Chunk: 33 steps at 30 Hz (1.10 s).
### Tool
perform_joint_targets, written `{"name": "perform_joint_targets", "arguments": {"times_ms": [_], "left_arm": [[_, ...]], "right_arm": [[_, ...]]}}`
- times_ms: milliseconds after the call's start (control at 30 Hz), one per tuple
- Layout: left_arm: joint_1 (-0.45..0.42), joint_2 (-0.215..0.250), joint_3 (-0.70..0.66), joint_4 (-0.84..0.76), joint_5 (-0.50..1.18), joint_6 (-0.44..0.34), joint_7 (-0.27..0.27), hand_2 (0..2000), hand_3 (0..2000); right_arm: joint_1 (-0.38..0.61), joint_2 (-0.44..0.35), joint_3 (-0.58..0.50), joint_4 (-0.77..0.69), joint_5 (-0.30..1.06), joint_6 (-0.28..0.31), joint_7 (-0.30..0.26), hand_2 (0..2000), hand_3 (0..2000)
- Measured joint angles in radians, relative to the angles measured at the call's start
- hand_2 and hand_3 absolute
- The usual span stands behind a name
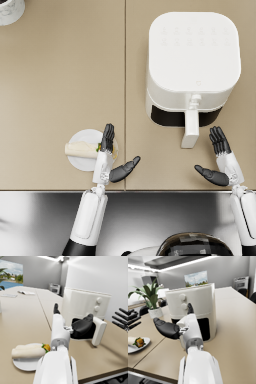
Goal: Pick up the chicken rolls and place it into the air fryer
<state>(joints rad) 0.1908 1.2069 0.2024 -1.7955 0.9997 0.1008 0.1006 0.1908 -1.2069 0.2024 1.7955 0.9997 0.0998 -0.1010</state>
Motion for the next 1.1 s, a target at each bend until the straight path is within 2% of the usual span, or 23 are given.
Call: {"name": "perform_joint_targets", "arguments": {"times_ms": [400,433,533,700,733,900,1033,1067,1100], "left_arm": [[0.0,0.0,0.0,0.0,0.0,0.0,0.0,0,0],[-0.002,0.002,0.009,0.006,0.0,-0.029,-0.028,0,0],[-0.008,0.009,0.001,0.007,0.0,-0.074,-0.074,0,0],[-0.008,0.023,-0.074,0.011,0.0,-0.096,-0.096,0,0],[-0.01,0.026,-0.09,0.015,0.044,-0.097,-0.097,0,0],[-0.026,0.034,-0.149,0.014,0.266,-0.1,-0.1,0,0],[-0.042,0.04,-0.197,0.004,0.445,-0.101,-0.1,0,0],[-0.045,0.041,-0.21,0.002,0.49,-0.114,-0.1,0,0],[-0.049,0.043,-0.22,0.0,0.535,-0.238,-0.154,0,0]], "right_arm": [[0.0,0.0,0.0,0.0,0.0,0.0,0.0,0,0],[0.0,0.0,0.0,0.0,0.0,0.0,0.0,0,0],[0.003,-0.012,0.015,-0.006,0.0,-0.063,0.064,0,0],[0.019,-0.036,-0.007,-0.007,0.0,-0.093,0.094,0,0],[0.021,-0.04,-0.01,-0.013,0.0,-0.095,0.096,0,0],[0.032,-0.06,-0.009,-0.031,0.209,-0.099,0.1,0,0],[0.042,-0.076,0.008,-0.041,0.269,-0.1,0.101,0,0],[0.042,-0.079,0.013,-0.042,0.275,-0.1,0.101,0,0],[0.043,-0.082,0.016,-0.045,0.279,-0.1,0.101,0,0]]}}
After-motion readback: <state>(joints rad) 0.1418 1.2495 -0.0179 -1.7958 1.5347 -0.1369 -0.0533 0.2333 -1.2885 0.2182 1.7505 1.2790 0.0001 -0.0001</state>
